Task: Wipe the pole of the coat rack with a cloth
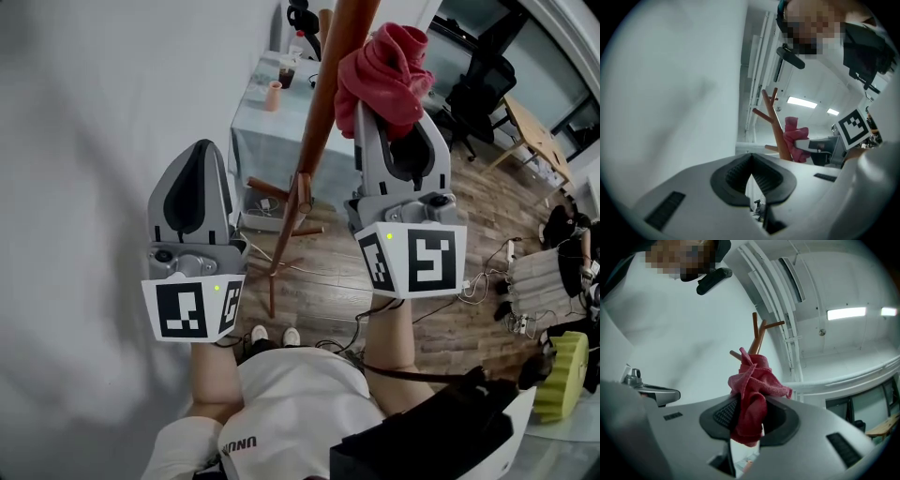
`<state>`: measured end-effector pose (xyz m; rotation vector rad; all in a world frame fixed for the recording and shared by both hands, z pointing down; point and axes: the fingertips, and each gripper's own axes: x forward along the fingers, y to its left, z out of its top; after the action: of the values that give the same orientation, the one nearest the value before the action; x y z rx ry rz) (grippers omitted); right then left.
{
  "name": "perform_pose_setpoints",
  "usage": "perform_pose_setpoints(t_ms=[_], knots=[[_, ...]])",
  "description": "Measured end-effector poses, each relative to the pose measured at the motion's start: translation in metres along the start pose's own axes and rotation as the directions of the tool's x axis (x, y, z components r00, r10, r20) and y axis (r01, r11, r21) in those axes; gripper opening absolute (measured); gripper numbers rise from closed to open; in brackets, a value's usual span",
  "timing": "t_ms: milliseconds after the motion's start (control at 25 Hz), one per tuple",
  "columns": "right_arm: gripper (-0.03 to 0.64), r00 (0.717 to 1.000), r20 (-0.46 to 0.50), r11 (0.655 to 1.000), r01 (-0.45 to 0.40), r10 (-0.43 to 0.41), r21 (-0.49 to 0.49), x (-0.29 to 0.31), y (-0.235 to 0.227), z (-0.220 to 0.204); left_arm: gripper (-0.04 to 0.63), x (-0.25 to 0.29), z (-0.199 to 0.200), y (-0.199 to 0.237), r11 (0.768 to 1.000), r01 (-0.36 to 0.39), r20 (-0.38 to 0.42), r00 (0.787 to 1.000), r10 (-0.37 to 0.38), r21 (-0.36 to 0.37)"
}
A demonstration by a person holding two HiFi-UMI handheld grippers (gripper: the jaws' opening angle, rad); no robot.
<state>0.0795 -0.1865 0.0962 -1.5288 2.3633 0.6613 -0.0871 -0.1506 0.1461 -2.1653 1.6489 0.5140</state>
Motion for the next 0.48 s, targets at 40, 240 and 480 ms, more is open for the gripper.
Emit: perform_pose_setpoints(t_ms=[40,240,480], knots=[[0.114,1.000,-0.006,1.000,0.000,0.000,0.003,-0.001,0.001,-0.002,0.013,0.000,-0.001,0.000,1.000,0.002,-0.002,1.000,-0.002,-0.001],[0.114,1.000,-0.026,1.000,-0.002,0.003,0.025,-0.007,0.003,-0.013,0.014,-0.002,-0.006,0.000,1.000,0.003,-0.017,1.000,-0.003,-0.001],[0.114,0.998,-0.058,0.999,-0.003,0.005,0.041,-0.015,0.007,-0.026,0.012,-0.007,-0.013,0.000,1.000,0.007,-0.038,0.999,-0.007,-0.006]])
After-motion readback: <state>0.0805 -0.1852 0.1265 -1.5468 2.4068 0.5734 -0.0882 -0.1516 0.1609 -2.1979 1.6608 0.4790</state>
